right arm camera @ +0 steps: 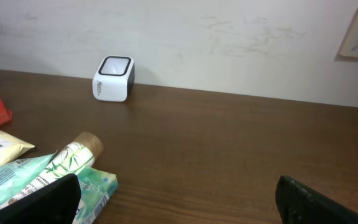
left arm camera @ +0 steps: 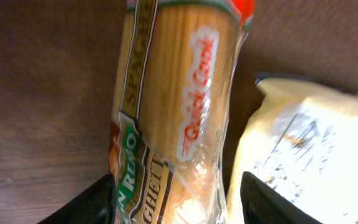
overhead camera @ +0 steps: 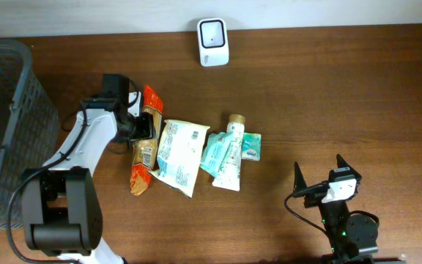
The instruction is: Scan the item barcode
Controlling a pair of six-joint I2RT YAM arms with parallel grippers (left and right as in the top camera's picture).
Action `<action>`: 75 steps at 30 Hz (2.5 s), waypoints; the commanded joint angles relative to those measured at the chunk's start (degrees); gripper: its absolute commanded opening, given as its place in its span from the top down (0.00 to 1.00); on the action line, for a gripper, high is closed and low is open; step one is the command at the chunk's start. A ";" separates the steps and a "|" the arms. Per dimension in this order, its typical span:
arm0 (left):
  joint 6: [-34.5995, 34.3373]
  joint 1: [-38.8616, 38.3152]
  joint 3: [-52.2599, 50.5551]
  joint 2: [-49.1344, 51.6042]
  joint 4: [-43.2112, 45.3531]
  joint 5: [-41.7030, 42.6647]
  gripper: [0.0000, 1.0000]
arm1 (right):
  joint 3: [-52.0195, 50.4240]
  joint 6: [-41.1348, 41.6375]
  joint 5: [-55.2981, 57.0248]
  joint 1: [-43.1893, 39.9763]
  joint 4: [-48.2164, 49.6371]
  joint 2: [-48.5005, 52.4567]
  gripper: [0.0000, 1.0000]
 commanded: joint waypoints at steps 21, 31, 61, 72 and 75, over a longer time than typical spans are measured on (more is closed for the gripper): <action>11.13 22.86 22.18 -26.23 2.95 -22.51 0.01 | -0.42 0.44 -0.57 0.44 0.13 -0.39 0.02; 11.15 25.35 22.16 -26.25 -2.01 -22.60 0.01 | -0.42 0.44 -0.57 0.44 -0.02 -0.39 0.02; 11.15 25.35 22.16 -26.25 -3.52 -22.60 0.01 | -0.42 0.44 -0.57 0.44 -0.02 -0.37 0.02; 11.15 25.35 22.16 -26.25 -3.52 -22.58 0.01 | -0.42 0.44 -0.57 0.44 -0.02 -0.37 0.02; 11.15 25.35 22.16 -26.25 -3.52 -22.58 0.01 | -0.42 0.44 -0.57 0.44 -0.02 -0.37 0.02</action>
